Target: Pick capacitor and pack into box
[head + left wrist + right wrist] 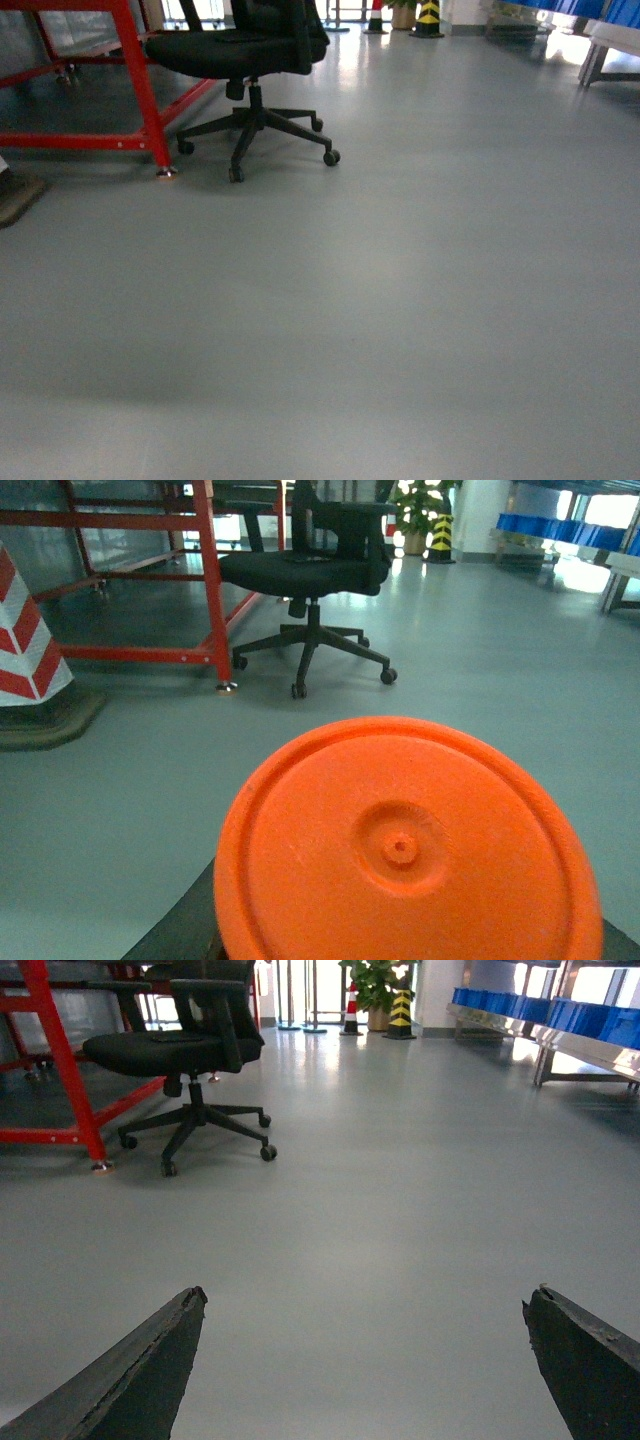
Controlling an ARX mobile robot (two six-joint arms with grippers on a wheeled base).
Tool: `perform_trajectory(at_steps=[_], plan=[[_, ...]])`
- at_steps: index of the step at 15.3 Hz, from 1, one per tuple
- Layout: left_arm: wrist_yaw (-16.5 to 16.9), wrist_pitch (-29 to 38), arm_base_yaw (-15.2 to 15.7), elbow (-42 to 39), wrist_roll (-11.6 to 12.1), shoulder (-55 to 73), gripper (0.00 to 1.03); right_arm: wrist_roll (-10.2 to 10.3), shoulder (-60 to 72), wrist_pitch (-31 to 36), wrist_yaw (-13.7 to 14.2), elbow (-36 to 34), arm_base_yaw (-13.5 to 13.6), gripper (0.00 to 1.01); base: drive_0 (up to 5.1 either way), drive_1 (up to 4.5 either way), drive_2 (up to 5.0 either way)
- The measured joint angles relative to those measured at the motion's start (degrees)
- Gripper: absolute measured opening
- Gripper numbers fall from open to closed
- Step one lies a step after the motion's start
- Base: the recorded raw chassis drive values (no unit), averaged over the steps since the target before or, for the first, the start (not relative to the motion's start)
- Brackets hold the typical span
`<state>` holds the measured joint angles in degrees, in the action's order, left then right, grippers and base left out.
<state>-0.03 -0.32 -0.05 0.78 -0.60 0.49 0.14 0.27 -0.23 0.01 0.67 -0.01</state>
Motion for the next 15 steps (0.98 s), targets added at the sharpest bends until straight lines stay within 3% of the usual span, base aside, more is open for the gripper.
perform_trajectory(at_steps=[15], plan=[[0.0,-0.1,0.0,0.0,0.0,0.0,0.44,0.0,0.0,-0.1,0.0,0.0,0.0,0.98,-5.1,2.39,2.4]])
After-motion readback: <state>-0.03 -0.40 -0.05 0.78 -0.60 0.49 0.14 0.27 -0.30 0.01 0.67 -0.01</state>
